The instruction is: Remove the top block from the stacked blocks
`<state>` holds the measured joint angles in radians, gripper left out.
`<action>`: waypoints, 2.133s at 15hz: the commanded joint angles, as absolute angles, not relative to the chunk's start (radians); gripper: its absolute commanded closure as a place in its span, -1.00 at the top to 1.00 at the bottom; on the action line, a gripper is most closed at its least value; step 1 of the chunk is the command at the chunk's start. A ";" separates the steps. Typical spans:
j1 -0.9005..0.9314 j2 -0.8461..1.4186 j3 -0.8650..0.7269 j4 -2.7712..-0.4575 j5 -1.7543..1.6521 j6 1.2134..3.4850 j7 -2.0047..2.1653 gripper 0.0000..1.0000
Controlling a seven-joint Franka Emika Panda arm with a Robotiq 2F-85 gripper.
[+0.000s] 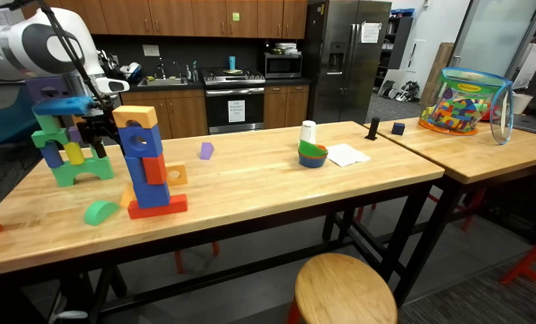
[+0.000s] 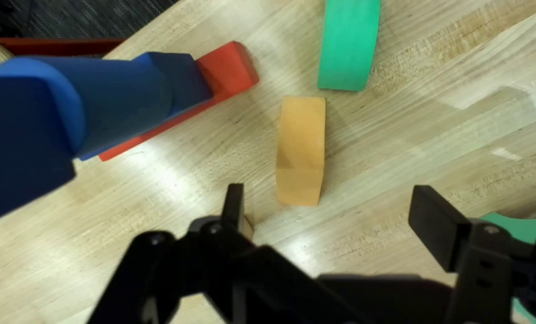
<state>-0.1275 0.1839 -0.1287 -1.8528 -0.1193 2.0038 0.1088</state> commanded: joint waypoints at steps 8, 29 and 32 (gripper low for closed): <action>-0.117 0.078 -0.135 -1.878 -0.164 1.975 0.125 1.00; -0.093 -0.208 -0.076 -1.996 -0.279 1.862 -0.053 1.00; -0.086 -0.256 -0.069 -2.045 -0.277 1.801 -0.105 1.00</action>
